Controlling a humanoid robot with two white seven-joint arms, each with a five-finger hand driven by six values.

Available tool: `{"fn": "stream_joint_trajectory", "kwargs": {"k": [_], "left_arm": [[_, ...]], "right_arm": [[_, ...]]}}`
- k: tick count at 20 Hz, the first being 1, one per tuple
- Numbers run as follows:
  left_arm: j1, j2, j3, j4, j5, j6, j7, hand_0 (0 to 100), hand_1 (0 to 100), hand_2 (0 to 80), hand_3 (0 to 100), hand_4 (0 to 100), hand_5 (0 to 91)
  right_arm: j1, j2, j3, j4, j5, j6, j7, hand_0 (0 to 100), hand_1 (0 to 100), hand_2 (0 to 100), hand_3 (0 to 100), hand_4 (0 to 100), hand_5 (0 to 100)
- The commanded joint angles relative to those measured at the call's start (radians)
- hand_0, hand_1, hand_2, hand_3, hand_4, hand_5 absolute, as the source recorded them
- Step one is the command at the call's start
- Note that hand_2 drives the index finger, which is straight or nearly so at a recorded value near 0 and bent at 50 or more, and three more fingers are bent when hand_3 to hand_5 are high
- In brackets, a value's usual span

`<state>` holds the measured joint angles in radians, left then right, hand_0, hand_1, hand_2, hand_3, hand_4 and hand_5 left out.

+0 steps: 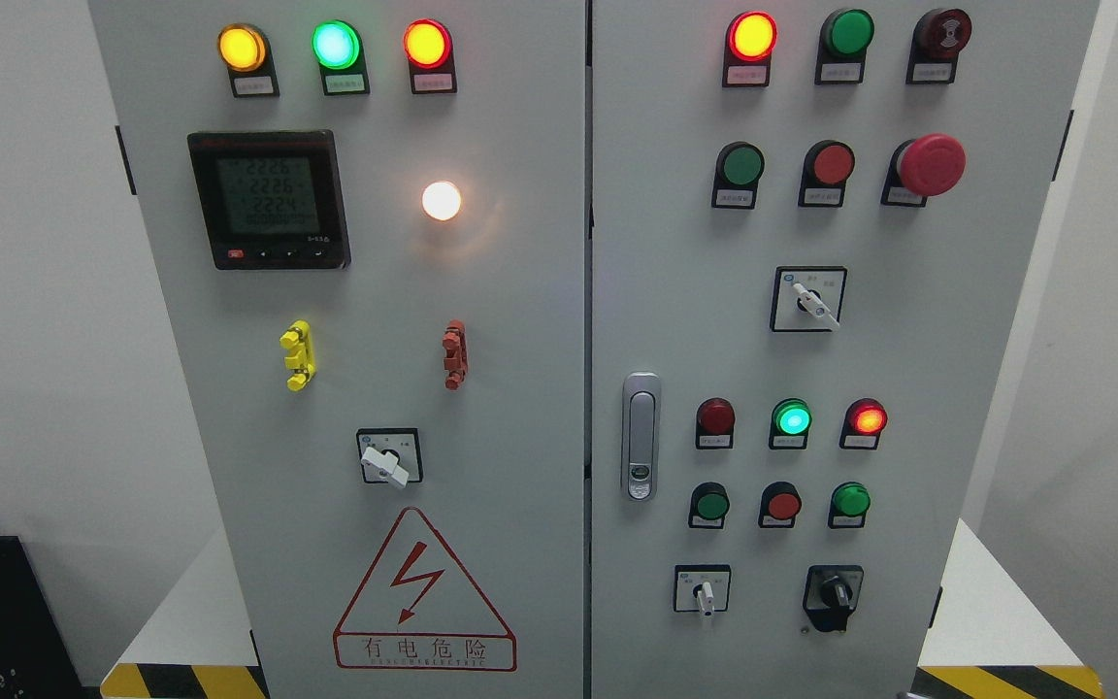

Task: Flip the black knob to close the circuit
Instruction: 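Release the knob and lower the right hand away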

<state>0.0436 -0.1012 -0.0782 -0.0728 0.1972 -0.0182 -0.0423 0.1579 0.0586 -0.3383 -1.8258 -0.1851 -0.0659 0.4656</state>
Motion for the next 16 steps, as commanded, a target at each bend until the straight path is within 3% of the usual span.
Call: {"fn": "stream_joint_trajectory", "kwargs": {"k": [1, 10, 16], "left_arm": [[0.001, 0.000, 0.000, 0.001, 0.001, 0.000, -0.001, 12, 56, 0.0, 0, 0, 0.0], [0.001, 0.000, 0.000, -0.001, -0.002, 0.000, -0.001, 12, 56, 0.0, 0, 0, 0.0], [-0.001, 0.000, 0.000, 0.001, -0.002, 0.000, -0.001, 12, 56, 0.0, 0, 0, 0.0]], "right_arm": [[0.063, 0.032, -0.056, -0.020, -0.096, -0.026, 0.013, 0, 7, 0, 4, 0, 0], [0.100, 0.053, -0.053, -0.029, -0.112, -0.043, 0.073, 0, 10, 0, 8, 2, 0], [0.103, 0.052, -0.053, -0.027, -0.117, -0.042, 0.077, 0, 11, 0, 9, 3, 0]]}}
